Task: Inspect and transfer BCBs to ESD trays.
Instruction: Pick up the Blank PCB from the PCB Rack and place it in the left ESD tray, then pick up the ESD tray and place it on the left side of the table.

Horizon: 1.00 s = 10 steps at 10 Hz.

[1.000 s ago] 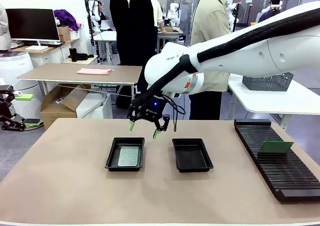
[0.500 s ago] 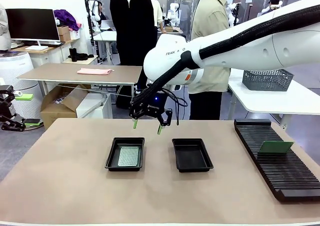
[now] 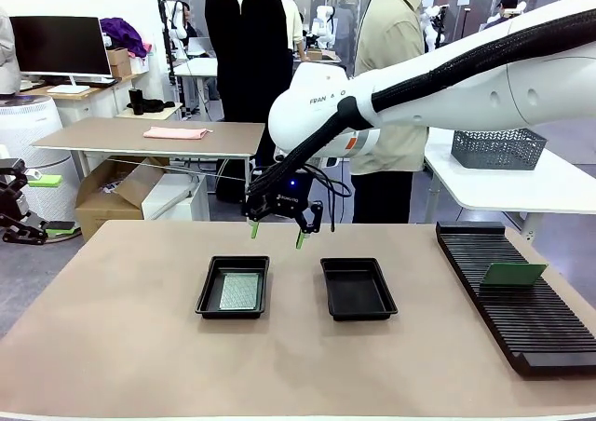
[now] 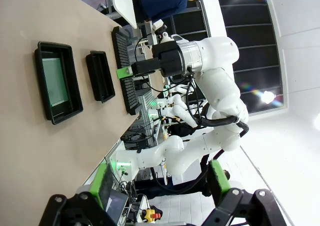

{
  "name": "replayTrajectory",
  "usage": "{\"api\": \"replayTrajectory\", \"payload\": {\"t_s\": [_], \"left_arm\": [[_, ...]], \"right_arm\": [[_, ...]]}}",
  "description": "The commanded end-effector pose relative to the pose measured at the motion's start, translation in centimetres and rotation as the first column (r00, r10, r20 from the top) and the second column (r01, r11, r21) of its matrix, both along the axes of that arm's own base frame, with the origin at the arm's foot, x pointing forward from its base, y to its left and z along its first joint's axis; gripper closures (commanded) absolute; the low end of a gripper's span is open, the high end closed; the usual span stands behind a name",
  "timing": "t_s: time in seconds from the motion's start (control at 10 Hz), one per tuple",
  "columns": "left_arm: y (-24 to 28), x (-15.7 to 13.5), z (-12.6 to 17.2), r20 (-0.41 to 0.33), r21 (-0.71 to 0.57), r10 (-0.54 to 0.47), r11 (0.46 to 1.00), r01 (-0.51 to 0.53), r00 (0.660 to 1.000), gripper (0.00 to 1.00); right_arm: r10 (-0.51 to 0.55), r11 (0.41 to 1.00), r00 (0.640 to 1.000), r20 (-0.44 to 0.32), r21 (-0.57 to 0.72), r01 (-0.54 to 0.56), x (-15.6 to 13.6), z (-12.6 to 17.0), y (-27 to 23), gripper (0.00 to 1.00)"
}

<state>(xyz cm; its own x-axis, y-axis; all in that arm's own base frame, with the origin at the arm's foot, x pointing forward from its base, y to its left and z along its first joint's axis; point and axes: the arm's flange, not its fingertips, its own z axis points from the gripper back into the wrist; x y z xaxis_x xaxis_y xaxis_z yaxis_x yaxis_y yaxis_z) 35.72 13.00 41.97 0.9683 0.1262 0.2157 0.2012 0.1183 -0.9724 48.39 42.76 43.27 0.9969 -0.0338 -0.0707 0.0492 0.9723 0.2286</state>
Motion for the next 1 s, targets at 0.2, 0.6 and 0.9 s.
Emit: {"api": "replayTrajectory", "payload": {"t_s": [0.2,0.6,0.9], "left_arm": [[-0.01,0.06,0.16,0.004,-0.006,0.006,1.0,-0.006,1.0,0.0],[-0.01,0.06,0.16,0.004,-0.006,0.006,1.0,-0.006,1.0,0.0],[-0.01,0.06,0.16,0.004,-0.006,0.006,1.0,-0.006,1.0,0.0]], "right_arm": [[0.0,1.0,1.0,-0.002,0.005,0.0,-0.18,0.12,0.17,0.0],[0.0,1.0,1.0,-0.002,0.005,0.0,-0.18,0.12,0.17,0.0],[0.0,1.0,1.0,-0.002,0.005,0.0,-0.18,0.12,0.17,0.0]]}}
